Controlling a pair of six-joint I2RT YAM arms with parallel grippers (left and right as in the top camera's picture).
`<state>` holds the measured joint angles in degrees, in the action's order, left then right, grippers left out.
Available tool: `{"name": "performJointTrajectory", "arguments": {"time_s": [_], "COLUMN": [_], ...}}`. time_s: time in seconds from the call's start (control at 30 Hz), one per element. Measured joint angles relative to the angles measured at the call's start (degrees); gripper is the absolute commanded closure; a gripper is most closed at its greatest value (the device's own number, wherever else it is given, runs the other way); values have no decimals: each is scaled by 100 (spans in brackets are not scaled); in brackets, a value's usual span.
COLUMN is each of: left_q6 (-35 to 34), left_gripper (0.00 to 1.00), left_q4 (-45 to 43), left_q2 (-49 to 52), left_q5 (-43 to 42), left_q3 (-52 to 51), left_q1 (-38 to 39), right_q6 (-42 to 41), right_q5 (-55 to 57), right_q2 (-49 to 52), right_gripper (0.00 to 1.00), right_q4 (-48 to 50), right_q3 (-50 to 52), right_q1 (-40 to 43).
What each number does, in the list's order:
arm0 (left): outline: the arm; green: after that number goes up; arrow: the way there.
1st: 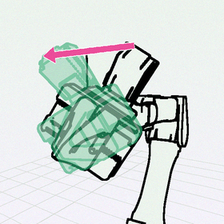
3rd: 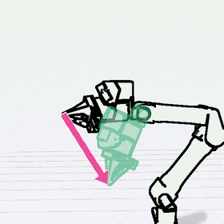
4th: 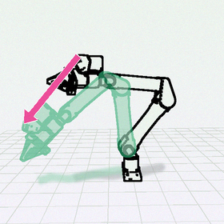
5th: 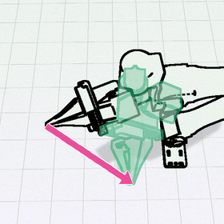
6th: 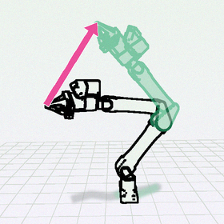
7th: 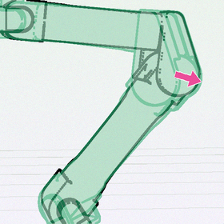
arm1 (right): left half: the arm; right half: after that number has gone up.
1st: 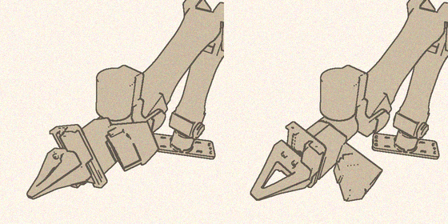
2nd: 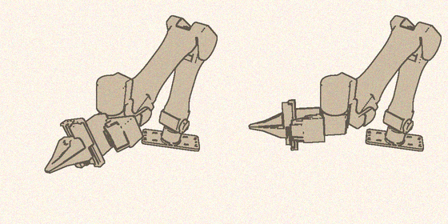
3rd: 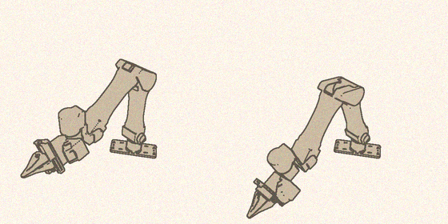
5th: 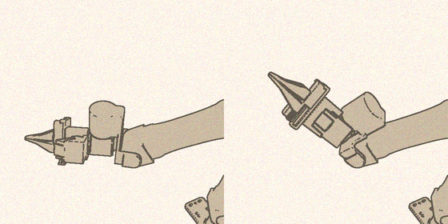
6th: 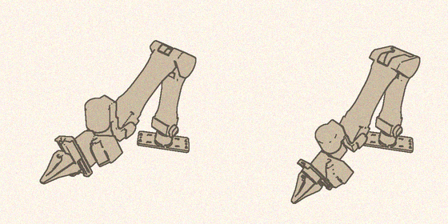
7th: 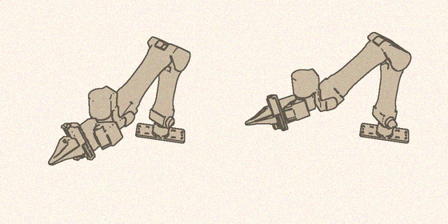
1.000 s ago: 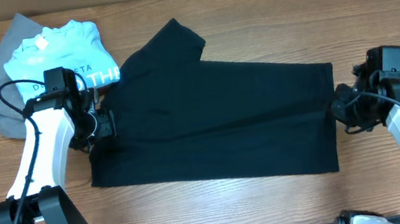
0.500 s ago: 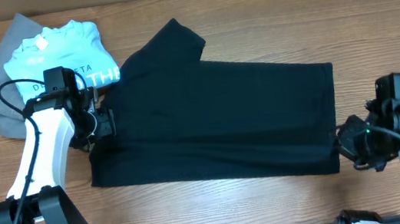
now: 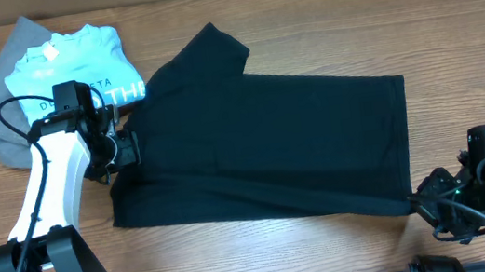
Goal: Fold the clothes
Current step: 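Move the right gripper down to the shirt's lower right corner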
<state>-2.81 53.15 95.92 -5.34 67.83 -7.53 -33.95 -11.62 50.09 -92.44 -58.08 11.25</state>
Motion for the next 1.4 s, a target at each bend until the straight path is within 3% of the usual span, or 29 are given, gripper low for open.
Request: {"name": "performJointTrajectory", "arguments": {"time_s": [0.23, 0.47, 0.77, 1.07, 1.1, 1.13, 1.17, 1.2, 1.4], "left_q6": [0, 0, 0, 0, 0, 0, 0, 0, 0], "left_gripper": [36, 36, 36, 36, 36, 36, 36, 36, 36], "left_q4": [0, 0, -2, -2, -2, 0, 0, -2, 0], "left_q2": [0, 0, 0, 0, 0, 0, 0, 0, 0], "left_q5": [0, 0, -2, 0, -2, 0, -2, 0, 0], "left_q3": [2, 0, 0, 2, 2, 0, 2, 0, 0], "left_q1": [0, 0, 0, 0, 2, 0, 0, 0, 0], "right_q6": [-146, -411, -492, -503, -503, -501, -498, -479, -479], "right_q5": [122, 470, 706, 804, 813, 835, 870, 916, 1132], "right_q2": [0, 229, 1563, 2253, 2343, 2422, 2494, 2586, 2830], "right_gripper": [96, 96, 96, 96, 93, 83, 61, 48, 44], "right_q4": [13, 907, 1875, 2688, 2702, 2719, 2750, 2802, 2983], "right_q3": [0, 70, 518, 522, 522, 522, 522, 522, 522], "right_q1": [0, 0, 0, 0, 0, 0, 0, 0, 42]}}
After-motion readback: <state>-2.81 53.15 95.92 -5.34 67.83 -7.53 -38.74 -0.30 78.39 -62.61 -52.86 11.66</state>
